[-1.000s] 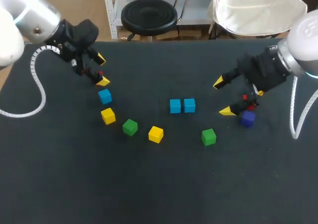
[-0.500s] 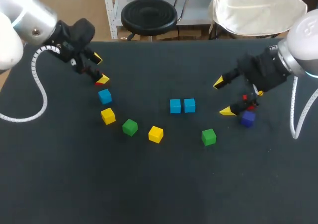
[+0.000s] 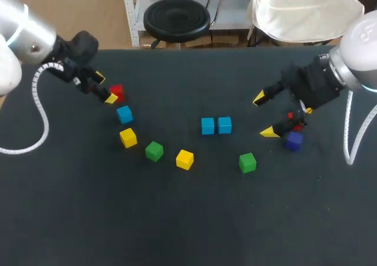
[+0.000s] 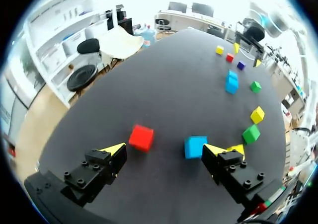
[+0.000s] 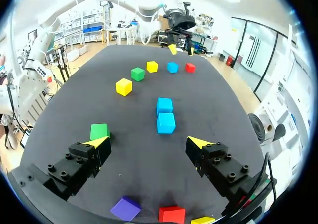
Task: Place the blue cubes, place green cubes on the blue cubes, place the yellow cubes on the green cubes, then place the red cubes on the yellow cubes, and place purple cube on the red cubes.
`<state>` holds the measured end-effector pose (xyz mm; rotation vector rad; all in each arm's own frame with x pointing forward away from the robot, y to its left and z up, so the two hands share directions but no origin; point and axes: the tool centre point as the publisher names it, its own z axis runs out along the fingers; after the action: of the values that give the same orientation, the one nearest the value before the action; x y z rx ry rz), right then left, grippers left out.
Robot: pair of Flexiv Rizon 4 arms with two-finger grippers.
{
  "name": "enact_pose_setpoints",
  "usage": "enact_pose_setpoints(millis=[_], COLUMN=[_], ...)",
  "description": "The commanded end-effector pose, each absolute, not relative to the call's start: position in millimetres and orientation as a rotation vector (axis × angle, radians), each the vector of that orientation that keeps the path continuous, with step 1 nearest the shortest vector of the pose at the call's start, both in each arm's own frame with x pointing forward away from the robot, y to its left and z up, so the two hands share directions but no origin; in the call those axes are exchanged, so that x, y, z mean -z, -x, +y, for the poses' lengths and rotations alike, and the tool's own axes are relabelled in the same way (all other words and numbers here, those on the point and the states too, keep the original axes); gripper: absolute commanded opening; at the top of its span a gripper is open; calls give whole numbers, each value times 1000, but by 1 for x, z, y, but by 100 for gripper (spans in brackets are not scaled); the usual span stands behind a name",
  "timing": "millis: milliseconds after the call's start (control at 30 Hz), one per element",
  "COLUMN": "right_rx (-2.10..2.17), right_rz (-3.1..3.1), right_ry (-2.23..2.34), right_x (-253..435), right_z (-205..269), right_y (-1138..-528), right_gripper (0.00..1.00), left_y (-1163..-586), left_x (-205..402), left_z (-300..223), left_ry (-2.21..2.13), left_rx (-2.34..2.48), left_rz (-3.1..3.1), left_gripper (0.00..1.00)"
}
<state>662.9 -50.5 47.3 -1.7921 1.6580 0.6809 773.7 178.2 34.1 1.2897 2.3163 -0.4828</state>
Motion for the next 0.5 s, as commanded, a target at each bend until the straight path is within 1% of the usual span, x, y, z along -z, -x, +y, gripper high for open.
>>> enact_pose_setpoints(millis=[33, 233, 500], right_rx=[-682, -682, -682], right_rz=[1656, 1656, 1656], right_ry=[1791, 1791, 1791], right_x=[-47, -47, -47], right_z=[-51, -51, -51], right_y=[-663, -663, -663], right_gripper=[100, 100, 100], left_y=[-758, -758, -767], left_x=[-16, 7, 4], left_z=[194, 197, 184], left_ry=[-1255, -1221, -1261], left_rx=[487, 519, 540], left_rz=[2317, 2308, 2191], left_gripper=[100, 100, 100])
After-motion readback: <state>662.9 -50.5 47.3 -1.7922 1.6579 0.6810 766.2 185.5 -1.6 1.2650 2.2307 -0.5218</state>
